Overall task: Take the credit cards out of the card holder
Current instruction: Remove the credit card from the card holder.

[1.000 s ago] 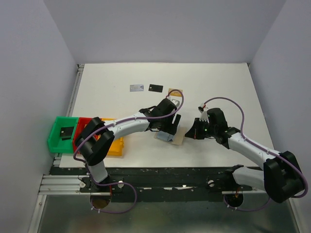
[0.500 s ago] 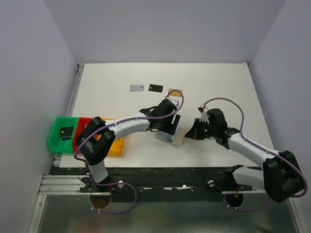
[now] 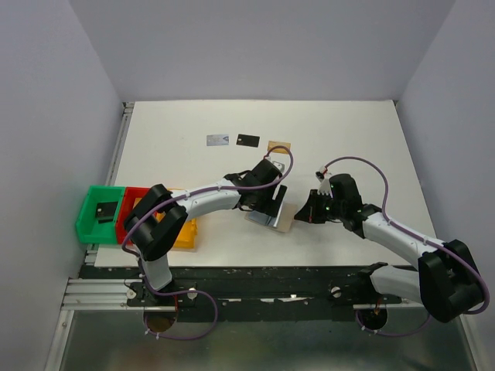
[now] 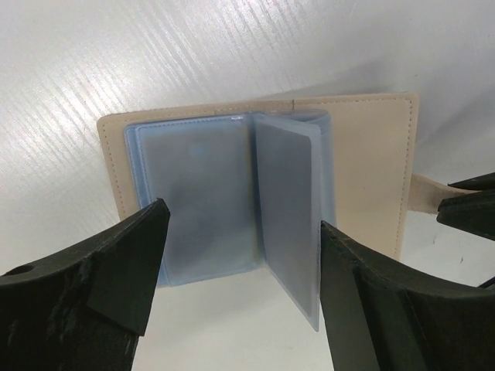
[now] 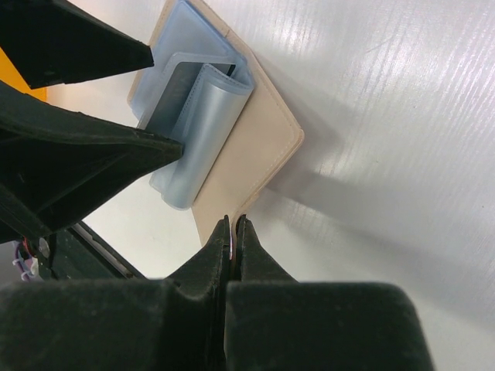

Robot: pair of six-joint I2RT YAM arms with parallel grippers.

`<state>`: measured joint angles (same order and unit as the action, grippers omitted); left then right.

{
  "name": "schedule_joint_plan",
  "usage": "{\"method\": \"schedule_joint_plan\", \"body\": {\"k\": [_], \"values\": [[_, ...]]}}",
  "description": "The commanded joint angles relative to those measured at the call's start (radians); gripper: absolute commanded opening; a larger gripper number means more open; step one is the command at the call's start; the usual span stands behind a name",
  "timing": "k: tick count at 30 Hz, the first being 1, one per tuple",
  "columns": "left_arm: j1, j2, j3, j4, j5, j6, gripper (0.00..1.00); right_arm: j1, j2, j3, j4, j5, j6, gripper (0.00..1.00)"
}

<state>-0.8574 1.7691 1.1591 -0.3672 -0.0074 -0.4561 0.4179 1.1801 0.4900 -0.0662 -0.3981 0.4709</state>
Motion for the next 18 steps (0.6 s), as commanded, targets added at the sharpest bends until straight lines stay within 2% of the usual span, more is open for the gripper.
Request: {"method": "schedule_joint_plan", "body": {"k": [1,6,18], "values": [[-0.003,-0.025,0.027,-0.016,-0.028,0.011,0.89,0.007,0.009,-0.016,0.029,0.007,0.006,0.00],[-0.006,-0.034,0.027,-0.030,-0.075,0.002,0.94,0.007,0.003,-0.019,0.028,0.008,0.005,0.00],[-0.003,-0.086,0.011,-0.035,-0.129,0.002,0.95,0.007,0.006,-0.021,0.031,0.008,0.003,0.00]]}}
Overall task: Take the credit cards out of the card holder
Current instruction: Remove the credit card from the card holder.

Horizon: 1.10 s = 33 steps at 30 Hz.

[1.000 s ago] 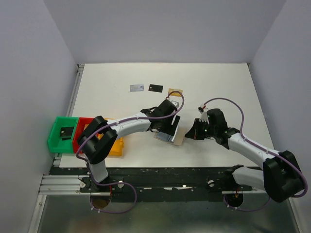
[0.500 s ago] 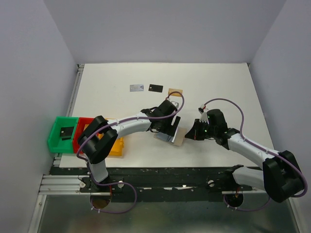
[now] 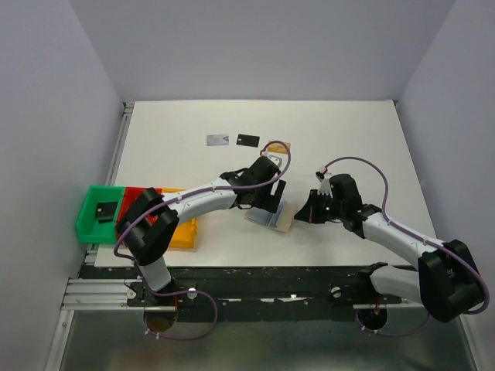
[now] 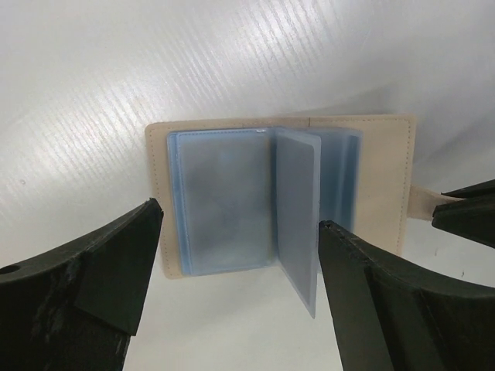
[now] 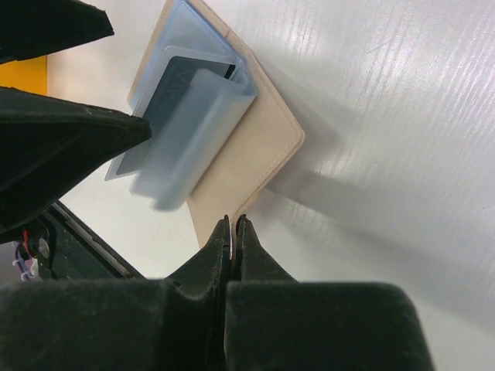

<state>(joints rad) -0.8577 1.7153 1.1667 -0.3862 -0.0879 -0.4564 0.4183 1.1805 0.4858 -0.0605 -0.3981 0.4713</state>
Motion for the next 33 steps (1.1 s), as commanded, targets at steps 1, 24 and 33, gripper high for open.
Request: {"method": "schedule_joint_plan", "body": {"k": [1,24,33], "values": [[-0.001,-0.033,0.002,-0.017,-0.049,0.001,0.95,0.007,0.007,-0.015,0.025,0.007,0.003,0.00],[0.189,-0.198,-0.144,-0.025,-0.042,-0.053,0.94,0.007,-0.077,0.034,-0.125,0.139,-0.006,0.51],[0.200,-0.229,-0.163,0.157,0.160,-0.076,0.82,0.023,-0.179,0.194,-0.205,0.189,-0.056,0.66]]}}
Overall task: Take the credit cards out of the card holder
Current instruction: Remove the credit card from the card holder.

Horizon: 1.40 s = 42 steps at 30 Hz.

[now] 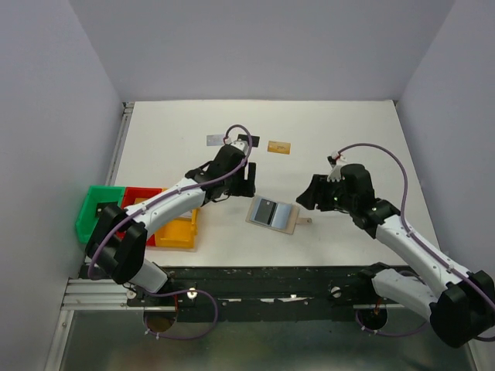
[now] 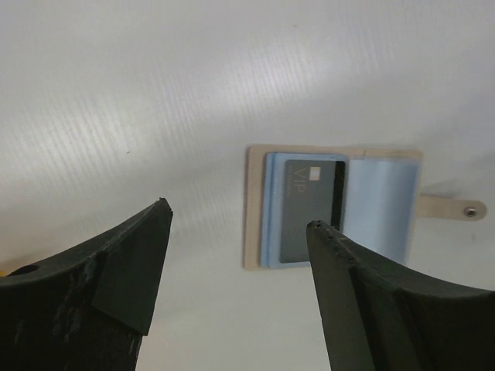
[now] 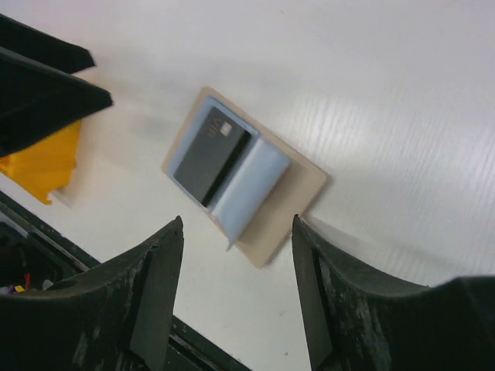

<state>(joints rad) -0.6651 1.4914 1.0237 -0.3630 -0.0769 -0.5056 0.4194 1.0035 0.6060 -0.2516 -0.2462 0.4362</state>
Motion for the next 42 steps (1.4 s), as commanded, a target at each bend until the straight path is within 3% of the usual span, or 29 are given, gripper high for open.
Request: {"method": "schedule_joint_plan", "body": {"k": [1,5,10,12,15,20,42], "values": [[0.009,0.003,-0.025,0.162,0.172,-0.039,0.80,0.033,0.007,0.075,0.018,0.039,0.005,0.66],[0.010,0.047,-0.063,0.242,0.216,-0.086,0.69,0.039,0.056,-0.012,0.318,-0.105,0.200,0.63],[0.013,0.102,-0.083,0.263,0.218,-0.117,0.46,0.050,0.295,0.041,0.400,-0.286,0.260,0.31],[0.013,0.116,-0.094,0.279,0.223,-0.125,0.40,0.053,0.358,0.025,0.477,-0.303,0.295,0.27],[0.013,0.130,-0.102,0.291,0.215,-0.129,0.36,0.053,0.446,0.008,0.563,-0.326,0.338,0.26],[0.012,0.151,-0.106,0.299,0.218,-0.142,0.34,0.055,0.546,0.018,0.561,-0.328,0.342,0.31],[0.002,0.187,-0.113,0.331,0.278,-0.154,0.33,0.055,0.690,0.006,0.574,-0.308,0.319,0.34]]}}
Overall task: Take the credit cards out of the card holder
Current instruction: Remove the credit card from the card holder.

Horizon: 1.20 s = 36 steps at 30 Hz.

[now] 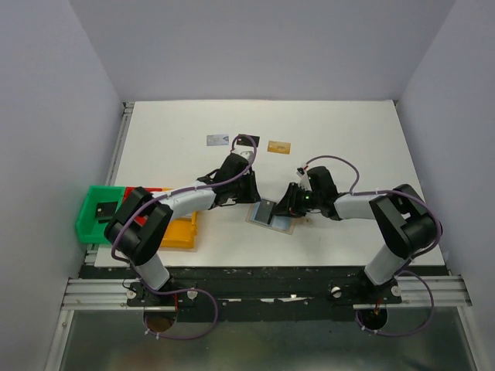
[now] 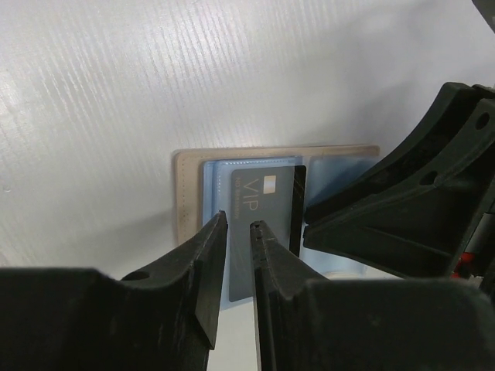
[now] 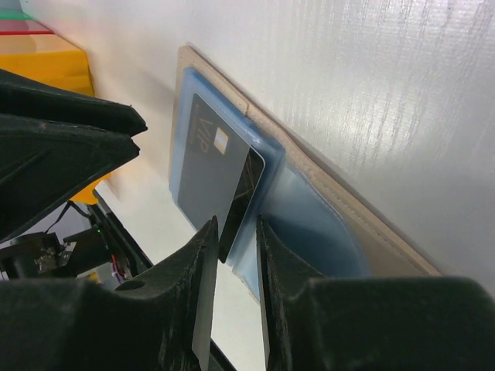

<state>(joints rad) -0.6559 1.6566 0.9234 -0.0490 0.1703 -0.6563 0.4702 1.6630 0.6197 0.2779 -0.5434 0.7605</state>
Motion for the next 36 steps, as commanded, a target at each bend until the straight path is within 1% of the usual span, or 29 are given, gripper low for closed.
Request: {"method": "schedule_joint_plan", "body": {"k": [1,9,12,19,22,27,36], "values": [[-0.010,0.025,-0.012,0.017,0.031,-0.005,0.32,0.004,0.035,-0.008,0.047,-0.012,-0.006,0.34],[-0.016,0.035,-0.009,-0.011,0.011,0.000,0.31,0.004,0.063,-0.002,0.070,-0.024,0.003,0.33],[-0.016,0.045,-0.006,-0.023,0.005,0.000,0.28,0.004,0.069,-0.003,0.083,-0.029,0.011,0.32],[-0.022,0.065,0.008,-0.061,-0.014,0.004,0.25,0.004,0.089,0.003,0.099,-0.039,0.020,0.31],[-0.024,0.072,0.012,-0.075,-0.017,0.007,0.20,0.004,0.098,0.006,0.103,-0.044,0.020,0.31],[-0.027,0.074,0.012,-0.081,-0.028,0.009,0.19,0.004,0.109,0.009,0.110,-0.052,0.026,0.30],[-0.028,0.075,0.012,-0.086,-0.037,0.007,0.18,0.004,0.113,0.005,0.118,-0.055,0.030,0.22]]}}
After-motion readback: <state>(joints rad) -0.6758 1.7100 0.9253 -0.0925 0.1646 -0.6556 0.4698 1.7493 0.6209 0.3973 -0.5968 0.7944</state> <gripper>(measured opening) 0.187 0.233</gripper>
